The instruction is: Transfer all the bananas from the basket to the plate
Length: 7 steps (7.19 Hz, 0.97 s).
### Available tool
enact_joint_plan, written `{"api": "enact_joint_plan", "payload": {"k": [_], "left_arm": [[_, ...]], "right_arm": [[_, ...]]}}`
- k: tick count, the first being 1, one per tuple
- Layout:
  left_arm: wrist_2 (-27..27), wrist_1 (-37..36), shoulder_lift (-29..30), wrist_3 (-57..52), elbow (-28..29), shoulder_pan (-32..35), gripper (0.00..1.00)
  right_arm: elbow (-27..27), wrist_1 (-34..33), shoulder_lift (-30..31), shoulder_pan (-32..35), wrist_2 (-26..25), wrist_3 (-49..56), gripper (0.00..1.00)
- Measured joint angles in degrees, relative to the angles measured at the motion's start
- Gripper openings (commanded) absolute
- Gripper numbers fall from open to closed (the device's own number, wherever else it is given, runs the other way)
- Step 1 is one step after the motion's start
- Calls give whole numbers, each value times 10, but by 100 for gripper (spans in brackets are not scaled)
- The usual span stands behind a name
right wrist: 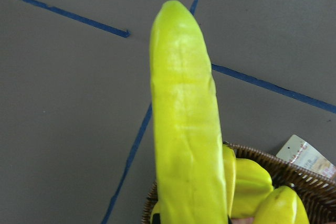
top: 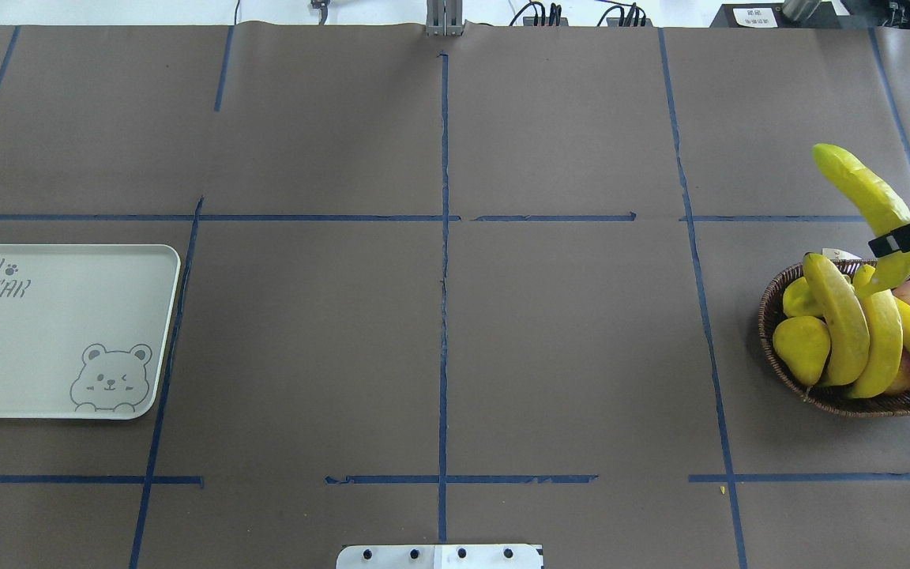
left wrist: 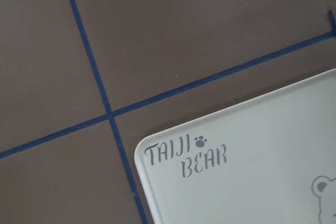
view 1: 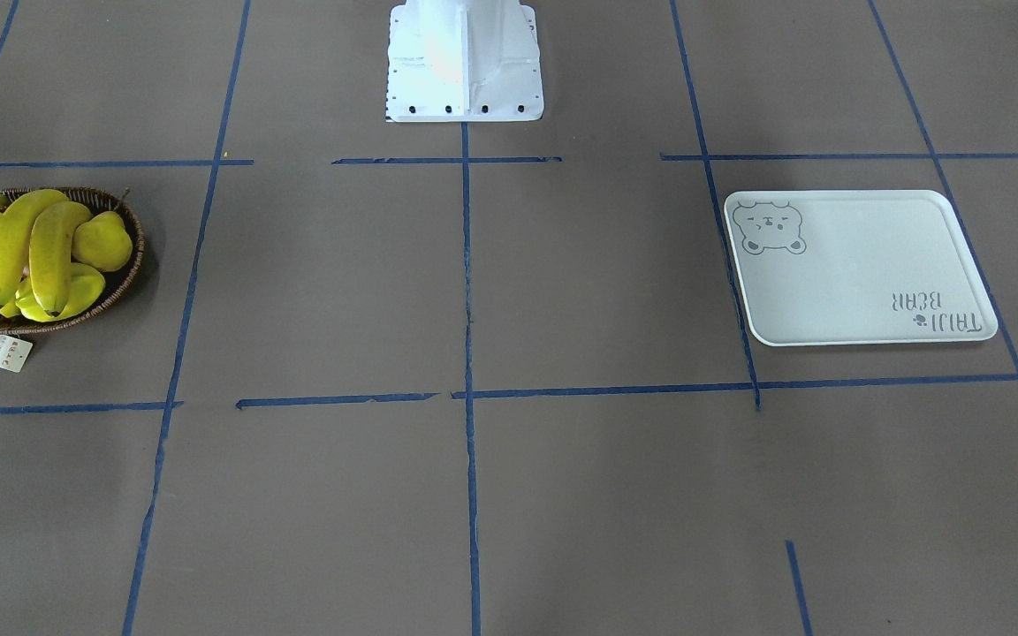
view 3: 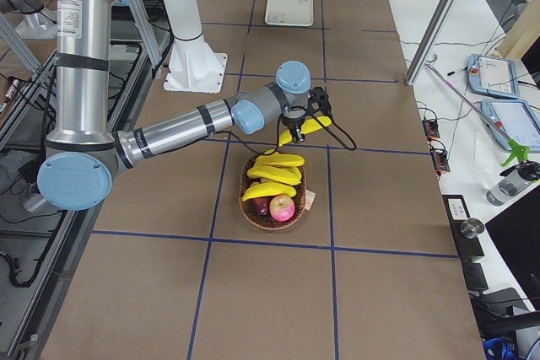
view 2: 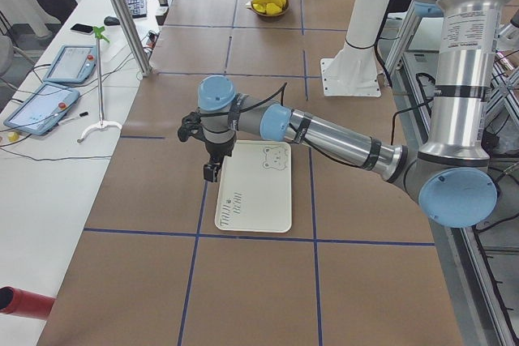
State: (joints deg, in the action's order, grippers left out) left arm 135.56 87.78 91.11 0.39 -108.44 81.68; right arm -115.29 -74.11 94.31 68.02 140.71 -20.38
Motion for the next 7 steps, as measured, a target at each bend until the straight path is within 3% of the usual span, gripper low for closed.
{"api": "enact_joint_plan", "payload": {"k": [2, 4, 7], "left_arm": [[25, 53, 2, 67, -11, -35, 100], [35, 116, 3, 163, -36, -97, 100], [32, 238, 42, 453, -53, -224, 100]], "right_arm": [[4, 115, -9, -64, -28, -158, 5], [11, 201, -46, -150, -98, -311, 5], [13, 225, -128, -259, -200, -452, 5]]}}
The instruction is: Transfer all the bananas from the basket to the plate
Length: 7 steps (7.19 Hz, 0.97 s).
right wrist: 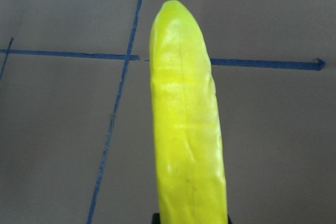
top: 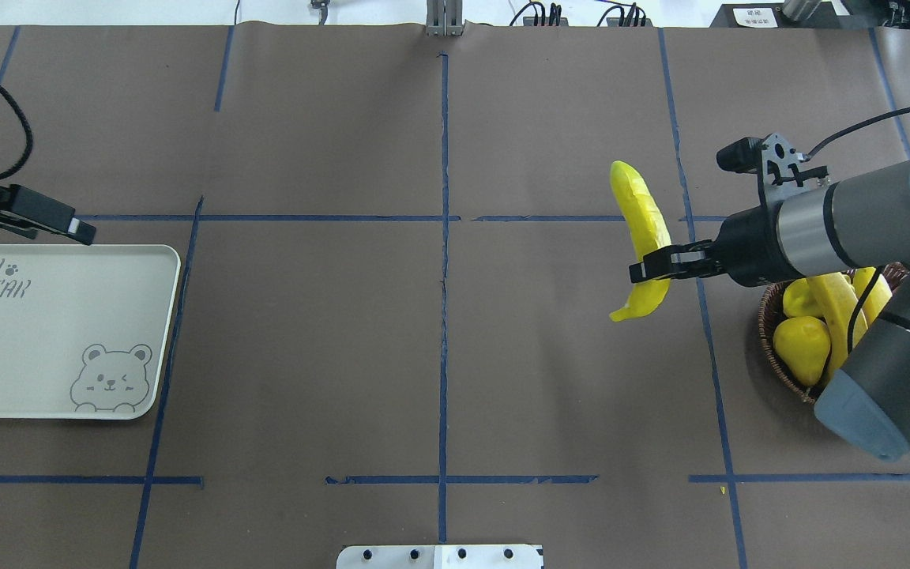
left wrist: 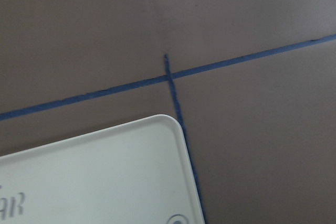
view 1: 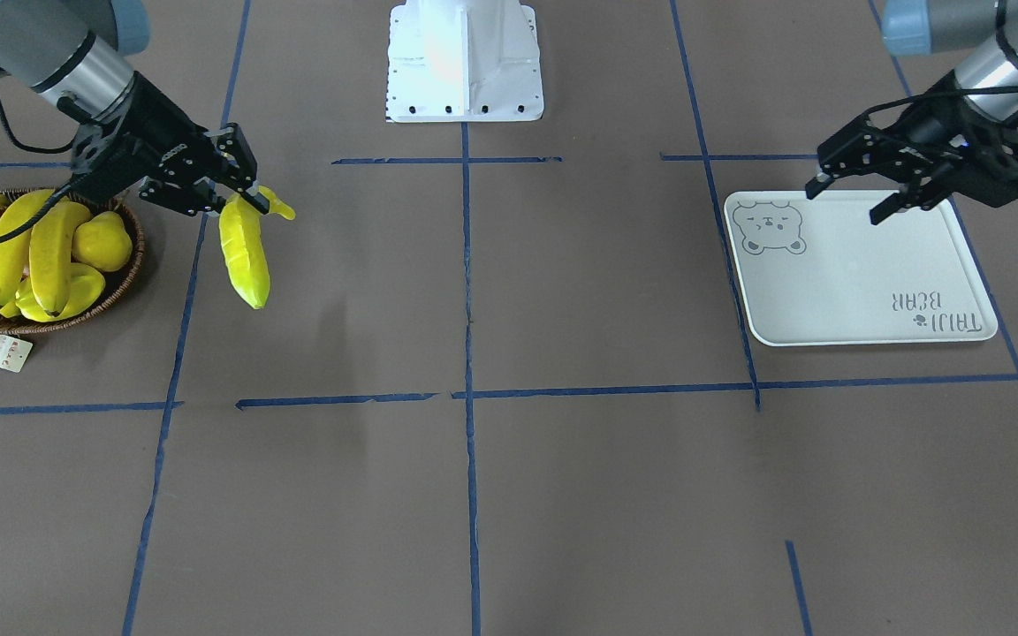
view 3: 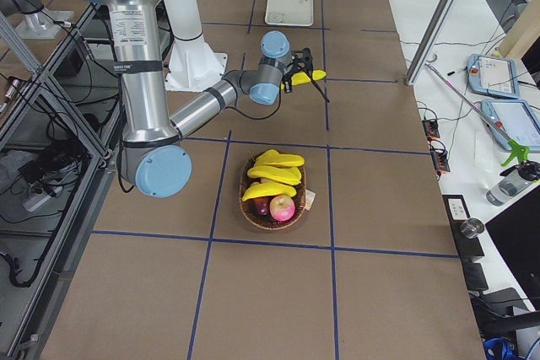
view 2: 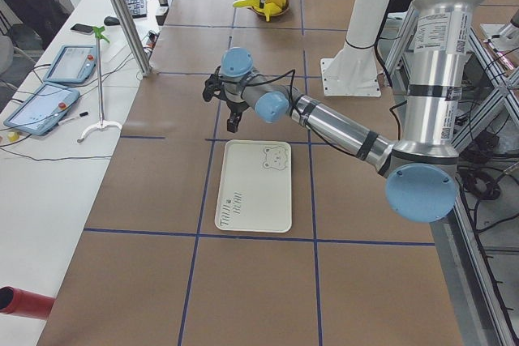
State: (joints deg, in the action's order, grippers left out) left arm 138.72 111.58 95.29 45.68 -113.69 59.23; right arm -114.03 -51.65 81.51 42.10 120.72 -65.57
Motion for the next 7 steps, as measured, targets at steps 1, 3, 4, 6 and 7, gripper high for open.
{"api": "enact_joint_plan", "payload": {"k": [1, 3, 4, 6, 7], "left_arm": [[-1, 21, 34, 65, 3, -37, 100], [-6, 33, 106, 174, 7, -80, 100], [-24, 36, 132, 219, 7, -99, 100], [-87, 57, 174, 300, 10, -147, 100], [-121, 74, 188, 332, 13, -169, 100]], "right_arm": [[2, 0, -22, -23, -16, -21, 5], [9, 1, -67, -72, -56, -36, 5], [18, 1, -94, -95, -79, -41, 5], [48, 0, -148, -141, -132, -59, 4], [59, 0, -171, -159, -152, -69, 4]]}}
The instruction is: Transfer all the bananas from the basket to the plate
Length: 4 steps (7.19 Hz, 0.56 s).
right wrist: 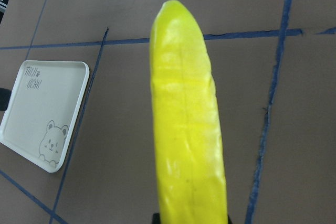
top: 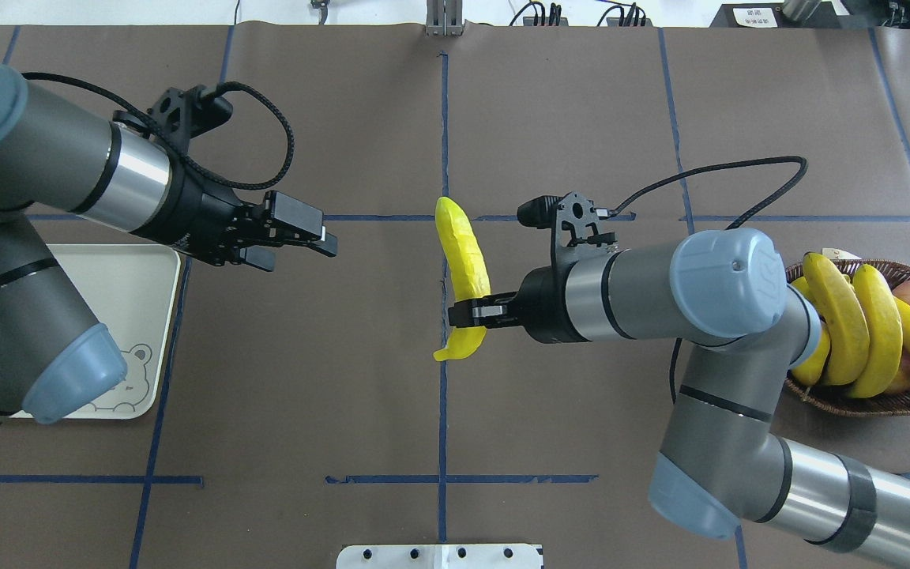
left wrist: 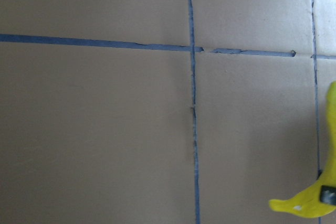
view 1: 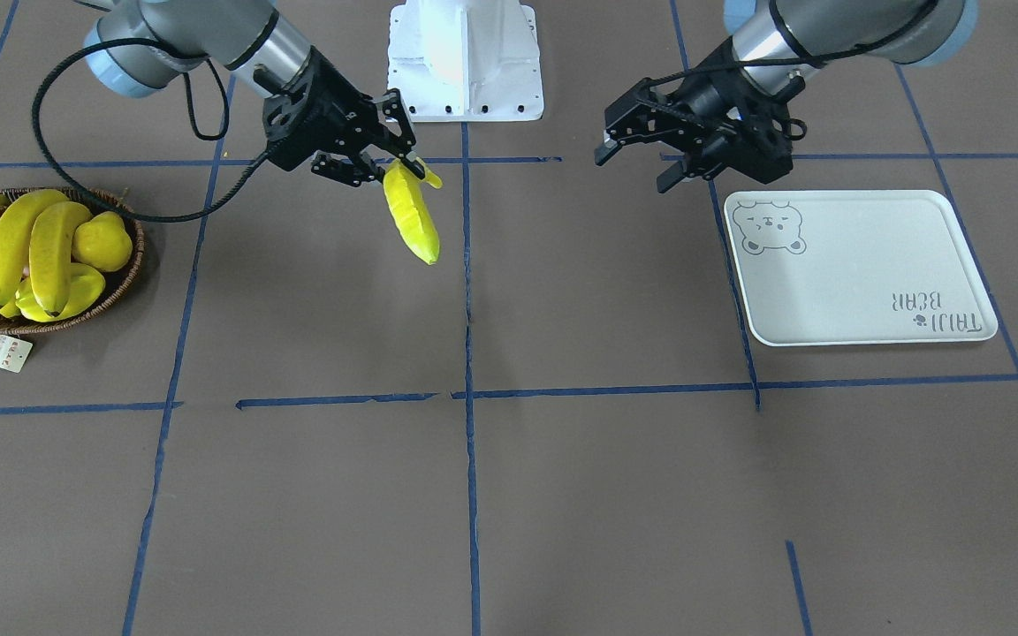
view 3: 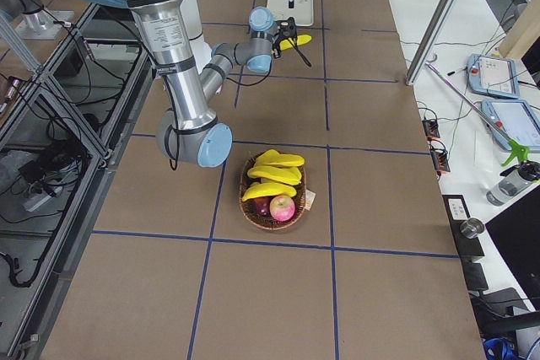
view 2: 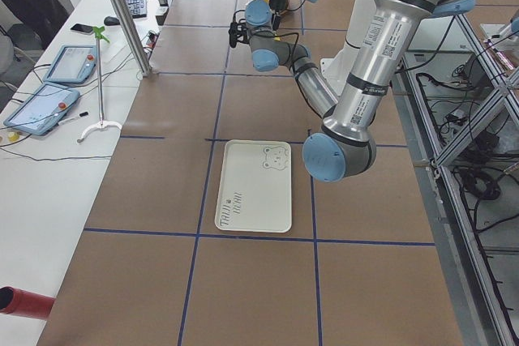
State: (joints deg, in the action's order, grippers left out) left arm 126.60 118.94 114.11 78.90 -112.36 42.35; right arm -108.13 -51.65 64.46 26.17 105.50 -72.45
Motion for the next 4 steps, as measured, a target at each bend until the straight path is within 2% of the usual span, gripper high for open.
{"api": "enact_joint_plan", "payload": {"k": [4], "left_arm": [[-115, 71, 38, 110, 37, -54, 99]], "right_arm": [[11, 0, -42, -48, -63, -39, 4]]}}
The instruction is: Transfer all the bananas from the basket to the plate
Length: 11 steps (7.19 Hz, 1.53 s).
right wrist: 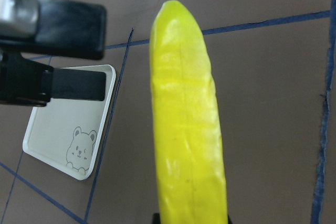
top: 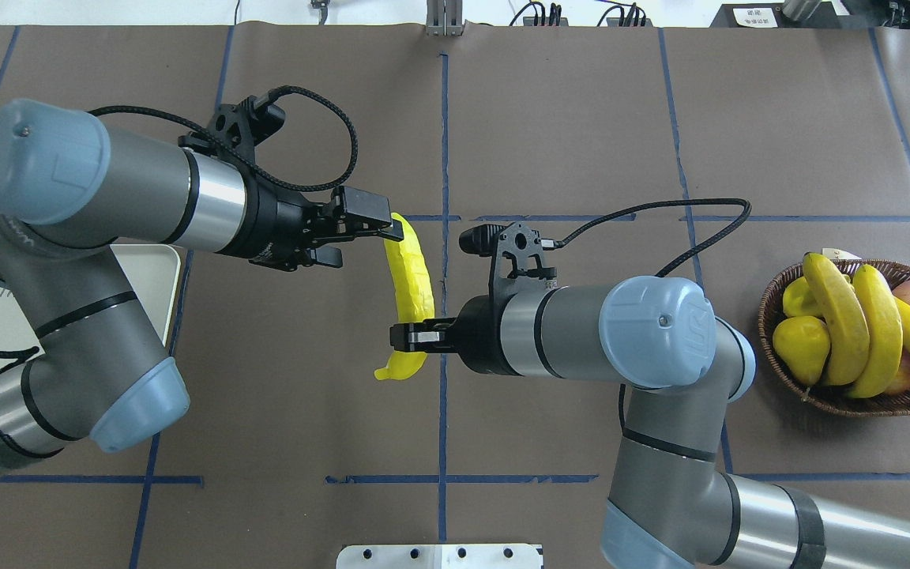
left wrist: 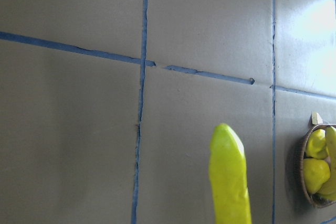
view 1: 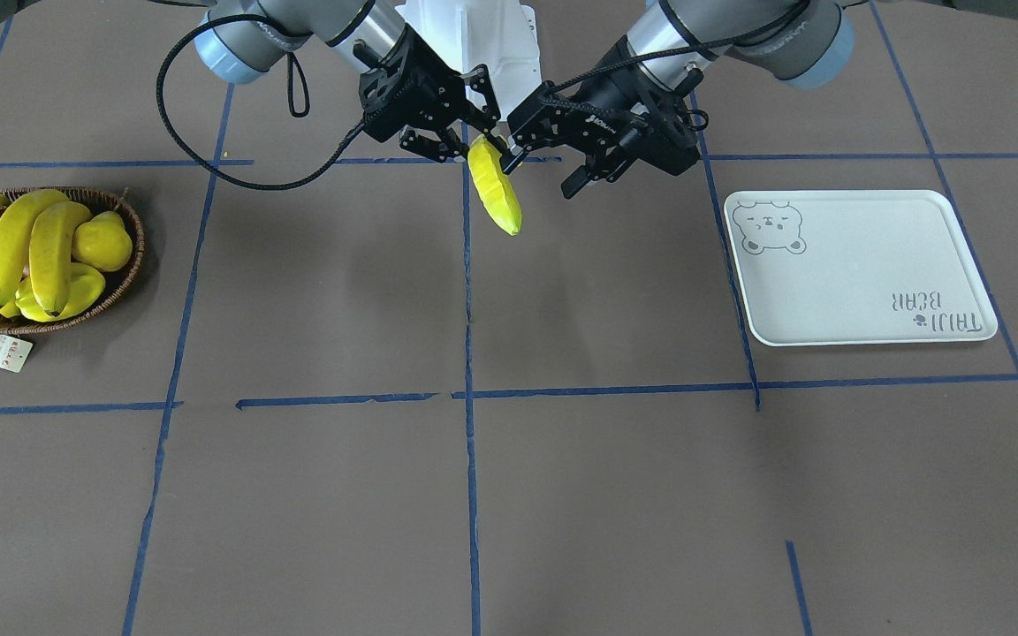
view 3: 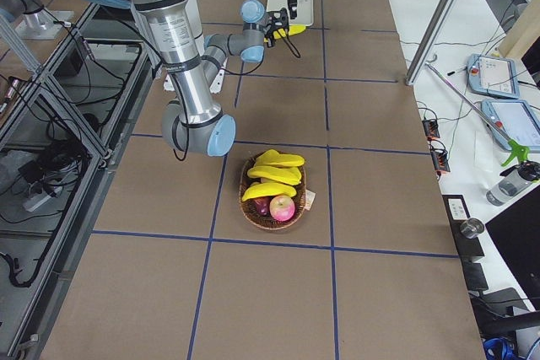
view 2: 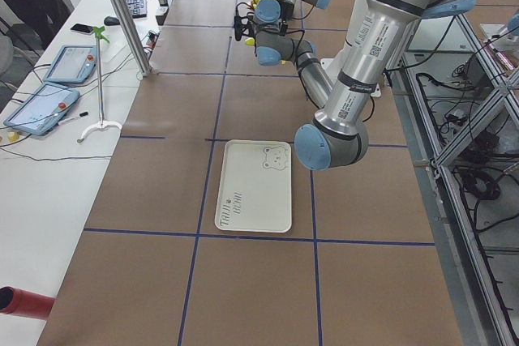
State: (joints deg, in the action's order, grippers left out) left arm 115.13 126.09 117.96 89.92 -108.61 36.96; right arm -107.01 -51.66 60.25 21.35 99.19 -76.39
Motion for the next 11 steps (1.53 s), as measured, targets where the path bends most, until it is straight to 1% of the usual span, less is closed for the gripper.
{"api": "enact_joint_plan", "payload": {"k": [2, 3, 4, 7, 8, 9, 10, 11], "left_arm": [[-34, 20, 3, 23, 10, -25, 85], [-43, 22, 3, 27, 13, -32, 75], [-46, 24, 3, 29, 16, -37, 68], [-48, 25, 6, 33, 19, -44, 68], [-48, 25, 6, 39, 19, -45, 40], [-48, 25, 7, 42, 19, -46, 12], [-48, 25, 7, 43, 19, -47, 0], [-48, 25, 6, 43, 19, -47, 0]], "right_arm": [[0, 0, -5, -7, -11, -5, 4], [0, 1, -5, -9, -13, -6, 5], [0, 1, -6, -9, -14, -6, 5], [-1, 1, -7, -10, -15, -7, 5], [-1, 1, -8, -10, -15, -8, 9], [-1, 1, -8, -10, -15, -8, 16], [-1, 1, -9, -10, -15, -8, 33], [-1, 1, -9, -10, -15, -8, 66]]}}
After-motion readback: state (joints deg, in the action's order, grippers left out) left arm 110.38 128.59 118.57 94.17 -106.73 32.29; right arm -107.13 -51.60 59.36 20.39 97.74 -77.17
